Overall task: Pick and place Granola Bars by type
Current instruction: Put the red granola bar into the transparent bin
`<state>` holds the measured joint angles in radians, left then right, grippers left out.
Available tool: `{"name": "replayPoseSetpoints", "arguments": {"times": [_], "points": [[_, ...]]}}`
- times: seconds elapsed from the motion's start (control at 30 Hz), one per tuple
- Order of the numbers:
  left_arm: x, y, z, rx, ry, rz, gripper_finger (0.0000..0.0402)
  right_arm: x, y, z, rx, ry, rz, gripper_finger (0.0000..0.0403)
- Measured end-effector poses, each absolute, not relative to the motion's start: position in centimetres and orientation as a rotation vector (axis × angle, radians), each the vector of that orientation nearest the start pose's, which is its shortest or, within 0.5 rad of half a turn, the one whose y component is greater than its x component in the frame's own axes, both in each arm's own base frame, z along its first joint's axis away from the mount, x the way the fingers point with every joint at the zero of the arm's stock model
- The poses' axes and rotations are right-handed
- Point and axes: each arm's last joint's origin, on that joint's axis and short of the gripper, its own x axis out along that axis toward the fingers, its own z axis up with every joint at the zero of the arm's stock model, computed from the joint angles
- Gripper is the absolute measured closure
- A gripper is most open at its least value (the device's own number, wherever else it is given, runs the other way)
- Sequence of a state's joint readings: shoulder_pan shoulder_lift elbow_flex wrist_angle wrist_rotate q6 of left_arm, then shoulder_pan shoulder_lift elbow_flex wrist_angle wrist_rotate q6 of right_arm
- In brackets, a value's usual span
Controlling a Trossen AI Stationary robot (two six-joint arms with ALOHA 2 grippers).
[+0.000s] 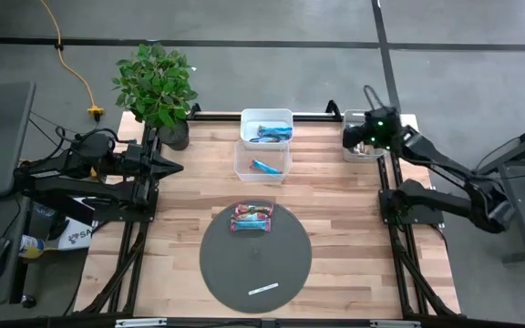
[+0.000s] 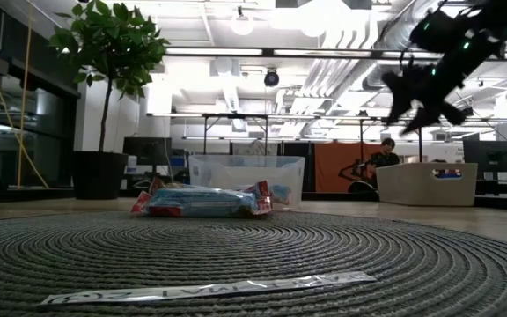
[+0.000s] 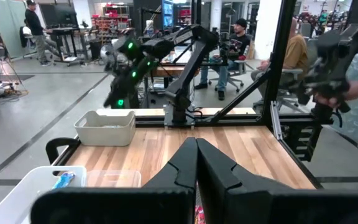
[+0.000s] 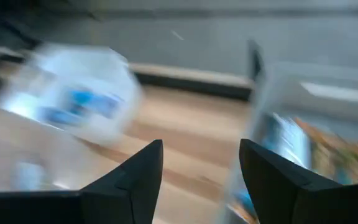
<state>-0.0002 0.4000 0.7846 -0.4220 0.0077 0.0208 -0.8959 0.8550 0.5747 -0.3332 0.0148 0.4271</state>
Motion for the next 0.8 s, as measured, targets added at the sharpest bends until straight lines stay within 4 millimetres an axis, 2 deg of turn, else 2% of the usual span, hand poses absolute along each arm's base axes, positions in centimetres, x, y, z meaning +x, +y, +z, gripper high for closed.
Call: {"name": "replayPoseSetpoints", "arguments": {"times": [0.27,0.47,0.67,0.8], "points": [[7.8,0.0,35.0,0.020,0.037,-0.008,0.0401,11.0,-12.1,28.8,0.501,-0.011,-0.705,0.0206],[7.8,0.0,35.0,0.021,0.037,-0.008,0.0401,11.6,-10.3,33.6,0.378,-0.118,-0.582,0.0206],[7.8,0.0,35.0,0.020,0.037,-0.008,0.0401,12.2,-8.5,39.8,0.251,-0.225,-0.456,0.0206],[7.8,0.0,35.0,0.020,0.037,-0.008,0.0401,12.9,-7.3,43.6,0.175,-0.237,-0.351,0.0206]]}}
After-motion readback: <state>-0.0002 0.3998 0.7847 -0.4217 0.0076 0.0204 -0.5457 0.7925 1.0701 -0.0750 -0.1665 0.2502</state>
